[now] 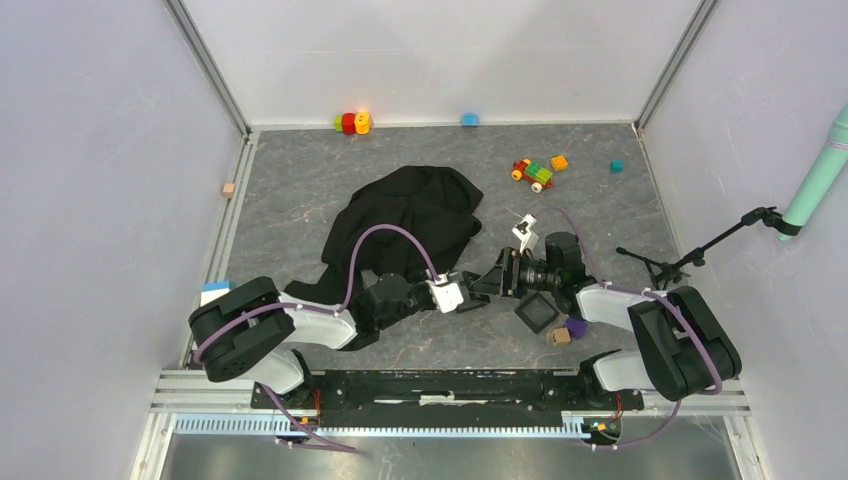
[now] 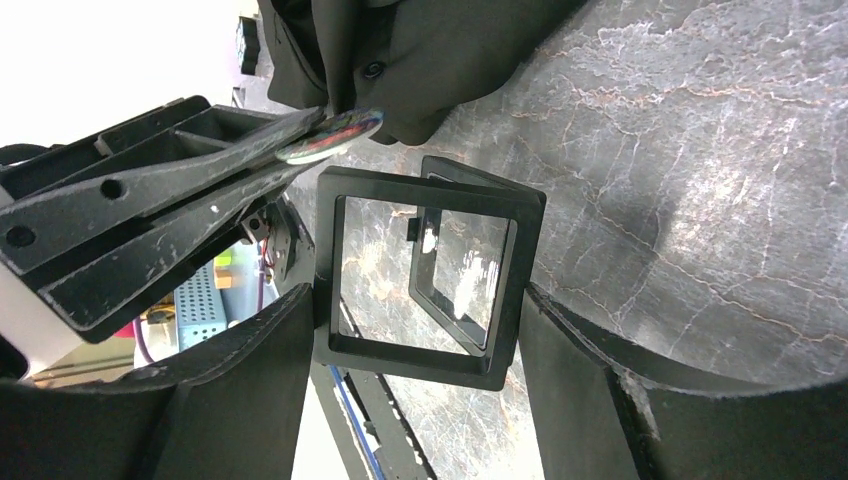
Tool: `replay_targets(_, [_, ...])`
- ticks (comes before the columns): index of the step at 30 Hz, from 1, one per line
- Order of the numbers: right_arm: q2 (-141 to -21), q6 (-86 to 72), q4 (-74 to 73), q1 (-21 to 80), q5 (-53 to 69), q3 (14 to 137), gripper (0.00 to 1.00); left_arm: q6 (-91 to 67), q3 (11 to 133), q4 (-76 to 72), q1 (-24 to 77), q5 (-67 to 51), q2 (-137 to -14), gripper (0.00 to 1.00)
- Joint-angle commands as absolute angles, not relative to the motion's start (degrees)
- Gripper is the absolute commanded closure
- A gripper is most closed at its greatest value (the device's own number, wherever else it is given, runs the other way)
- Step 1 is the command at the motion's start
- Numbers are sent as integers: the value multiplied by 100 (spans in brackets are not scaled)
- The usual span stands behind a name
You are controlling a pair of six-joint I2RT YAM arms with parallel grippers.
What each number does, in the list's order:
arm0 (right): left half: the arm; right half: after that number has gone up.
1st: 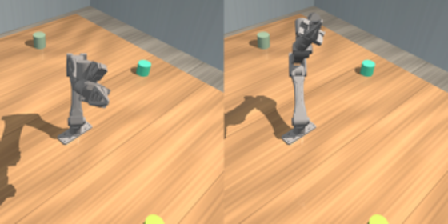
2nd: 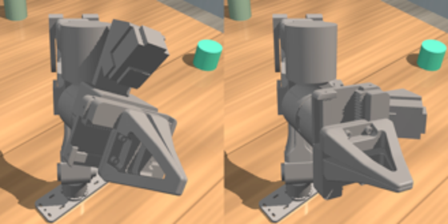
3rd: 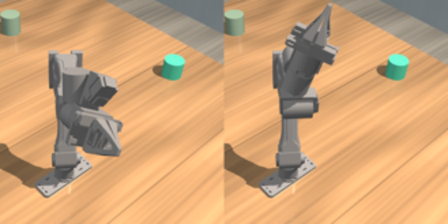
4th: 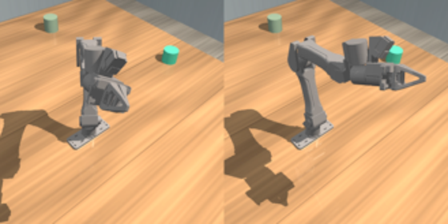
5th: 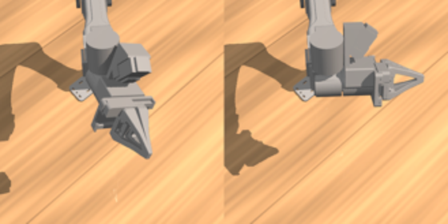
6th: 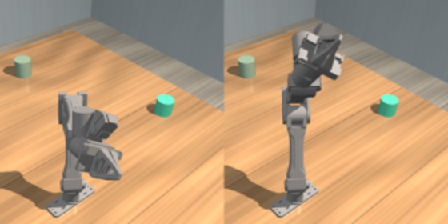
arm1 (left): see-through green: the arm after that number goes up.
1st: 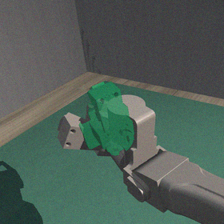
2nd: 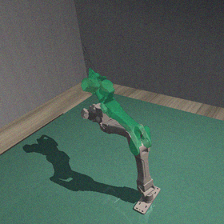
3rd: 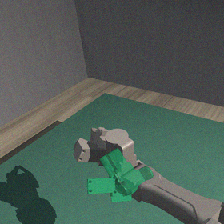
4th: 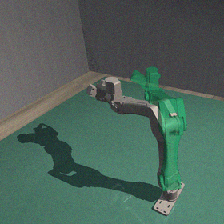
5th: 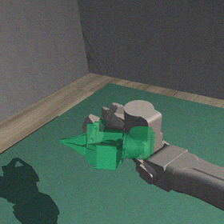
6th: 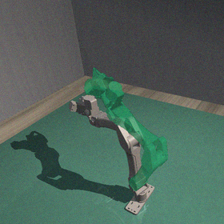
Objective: Remove the brooch from the garment
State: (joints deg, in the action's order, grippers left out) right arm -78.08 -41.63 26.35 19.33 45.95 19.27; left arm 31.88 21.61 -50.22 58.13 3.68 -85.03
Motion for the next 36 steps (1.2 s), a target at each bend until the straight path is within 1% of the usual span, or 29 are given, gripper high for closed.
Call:
replay_targets(1, [-7869, -4133, 2671, 1907, 4755, 2162, 42, 3612, 2246, -5711, 5926, 26, -8619, 98])
replay_targets(15, [-7933, -4624, 3239, 1881, 4803, 2126, 42, 3604, 2158, -5550, 6028, 26, -8616, 98])
replay_targets(16, [-7950, -4627, 3251, 1876, 4815, 2128, 43, 3605, 2162, -5531, 6033, -139, -8624, 98])
replay_targets(25, [-7995, -4763, 3476, 1879, 4878, 2039, 43, 3612, 2429, -5431, 6129, -228, -8875, 98])
replay_targets(34, [-8042, -4843, 3604, 1874, 4887, 2024, 43, 3622, 2511, -5432, 6166, -73, -9043, 97])
replay_targets(36, [-8043, -4845, 3619, 1878, 4894, 2013, 43, 3678, 2557, -5284, 6177, -255, -9036, 94])
